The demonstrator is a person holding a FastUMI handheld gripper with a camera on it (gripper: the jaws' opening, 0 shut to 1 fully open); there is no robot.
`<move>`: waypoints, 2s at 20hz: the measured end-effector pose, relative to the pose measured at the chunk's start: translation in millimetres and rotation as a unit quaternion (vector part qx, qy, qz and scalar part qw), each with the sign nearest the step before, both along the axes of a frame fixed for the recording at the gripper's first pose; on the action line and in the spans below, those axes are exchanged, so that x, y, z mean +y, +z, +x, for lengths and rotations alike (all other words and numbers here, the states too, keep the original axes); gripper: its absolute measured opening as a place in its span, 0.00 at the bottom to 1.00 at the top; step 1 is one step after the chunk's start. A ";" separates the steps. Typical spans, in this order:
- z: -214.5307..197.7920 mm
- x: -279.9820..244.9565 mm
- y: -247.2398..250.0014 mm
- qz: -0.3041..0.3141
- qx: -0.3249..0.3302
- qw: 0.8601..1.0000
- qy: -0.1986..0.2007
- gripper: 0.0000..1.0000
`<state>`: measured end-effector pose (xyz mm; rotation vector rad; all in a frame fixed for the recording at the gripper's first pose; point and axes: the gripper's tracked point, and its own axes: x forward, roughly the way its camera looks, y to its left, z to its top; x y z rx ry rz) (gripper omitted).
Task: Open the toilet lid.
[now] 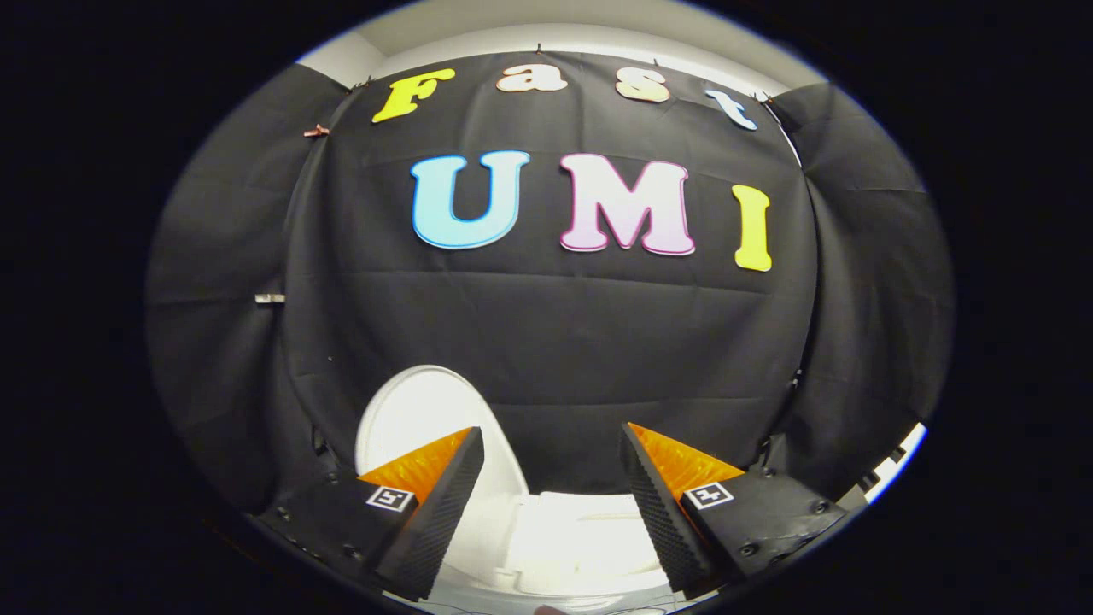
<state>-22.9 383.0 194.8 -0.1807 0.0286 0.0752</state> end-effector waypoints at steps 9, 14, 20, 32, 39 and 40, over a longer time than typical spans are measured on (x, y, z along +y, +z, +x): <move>46.6 -139.3 -116.2 0.013 0.036 0.999 -0.039 0.99; 61.8 -177.2 -139.4 0.020 0.002 0.999 -0.039 1.00; 61.0 -196.2 -126.5 0.033 -0.056 0.998 -0.024 0.99; 58.4 -217.4 -137.4 0.045 -0.039 0.998 -0.027 1.00; 59.9 -213.8 -144.1 0.040 -0.030 0.998 -0.027 1.00; 60.2 -214.6 -147.7 0.038 -0.024 0.999 -0.027 1.00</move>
